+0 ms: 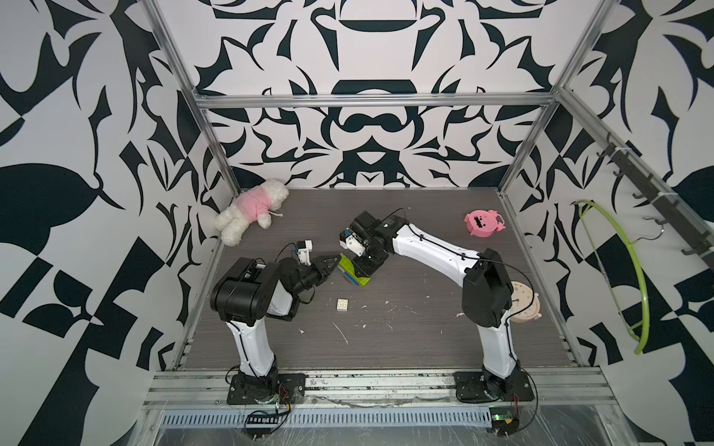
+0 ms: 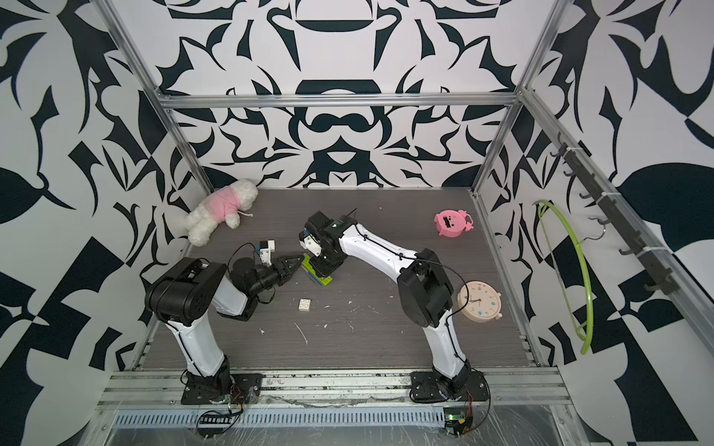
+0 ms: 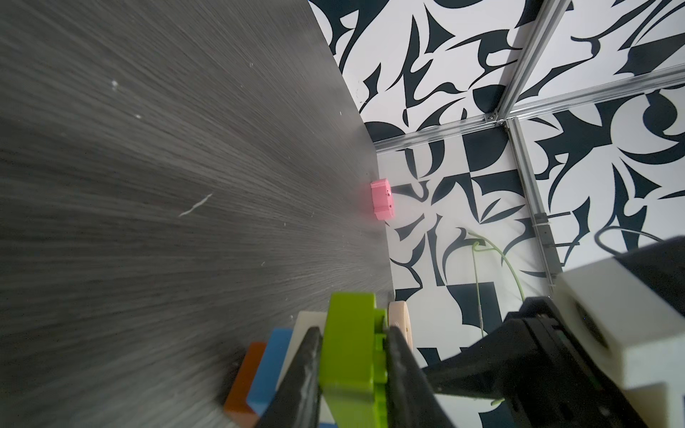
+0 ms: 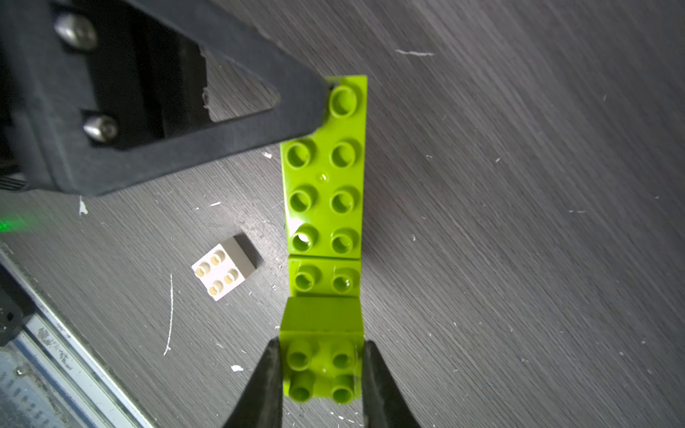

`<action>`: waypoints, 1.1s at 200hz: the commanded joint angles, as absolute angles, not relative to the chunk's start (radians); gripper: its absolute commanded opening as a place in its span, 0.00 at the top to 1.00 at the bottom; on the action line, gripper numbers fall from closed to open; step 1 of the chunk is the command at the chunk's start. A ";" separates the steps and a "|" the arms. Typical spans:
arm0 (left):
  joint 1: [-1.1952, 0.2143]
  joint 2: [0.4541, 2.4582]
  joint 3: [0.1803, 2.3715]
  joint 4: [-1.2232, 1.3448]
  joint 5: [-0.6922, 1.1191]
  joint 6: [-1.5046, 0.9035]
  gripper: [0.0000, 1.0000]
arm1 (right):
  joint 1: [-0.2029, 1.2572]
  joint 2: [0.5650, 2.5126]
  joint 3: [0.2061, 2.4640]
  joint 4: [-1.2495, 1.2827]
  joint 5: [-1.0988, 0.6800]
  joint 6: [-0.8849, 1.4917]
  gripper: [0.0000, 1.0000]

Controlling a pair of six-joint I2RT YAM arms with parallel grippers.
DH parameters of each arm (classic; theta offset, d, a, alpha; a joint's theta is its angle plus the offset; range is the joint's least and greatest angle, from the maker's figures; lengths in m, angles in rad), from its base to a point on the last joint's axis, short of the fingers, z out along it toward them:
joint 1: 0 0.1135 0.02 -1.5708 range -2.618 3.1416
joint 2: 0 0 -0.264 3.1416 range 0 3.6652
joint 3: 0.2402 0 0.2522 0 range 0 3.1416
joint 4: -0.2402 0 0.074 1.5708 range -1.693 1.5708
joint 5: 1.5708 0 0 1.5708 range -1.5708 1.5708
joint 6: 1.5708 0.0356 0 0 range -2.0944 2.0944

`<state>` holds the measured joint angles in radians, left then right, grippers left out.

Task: Assemble a heart with lego
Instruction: Assemble the lego brick with the lego brick.

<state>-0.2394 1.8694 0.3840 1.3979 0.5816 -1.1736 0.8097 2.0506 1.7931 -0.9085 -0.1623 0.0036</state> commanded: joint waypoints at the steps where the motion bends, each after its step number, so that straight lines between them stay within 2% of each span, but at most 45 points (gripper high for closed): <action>1: -0.233 1.901 0.360 1.350 0.583 -1.147 0.76 | 0.816 2.074 1.783 -0.940 -0.105 0.007 0.76; 66: -0.233 1.907 0.359 1.360 0.582 -1.151 0.76 | 0.823 2.087 1.767 -0.938 -0.049 0.038 0.76; 138: -0.231 1.901 0.353 1.361 0.579 -1.150 0.76 | 0.827 2.146 1.753 -0.886 -0.106 0.061 0.76; 185: -0.229 1.905 0.347 1.365 0.581 -1.149 0.76 | 0.827 2.164 1.759 -0.914 -0.079 0.055 0.76; 202: -0.229 1.907 0.347 1.370 0.581 -1.150 0.76 | 0.827 2.162 1.775 -0.937 -0.057 0.053 0.74; 220: -0.229 1.907 0.345 1.373 0.581 -1.151 0.76 | 0.828 2.129 1.785 -0.941 -0.059 0.048 0.66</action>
<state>-0.2279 1.8751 0.3737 1.4349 0.5713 -1.1610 0.8268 2.0743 1.8080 -0.8982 -0.1059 0.0296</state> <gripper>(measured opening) 0.277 0.308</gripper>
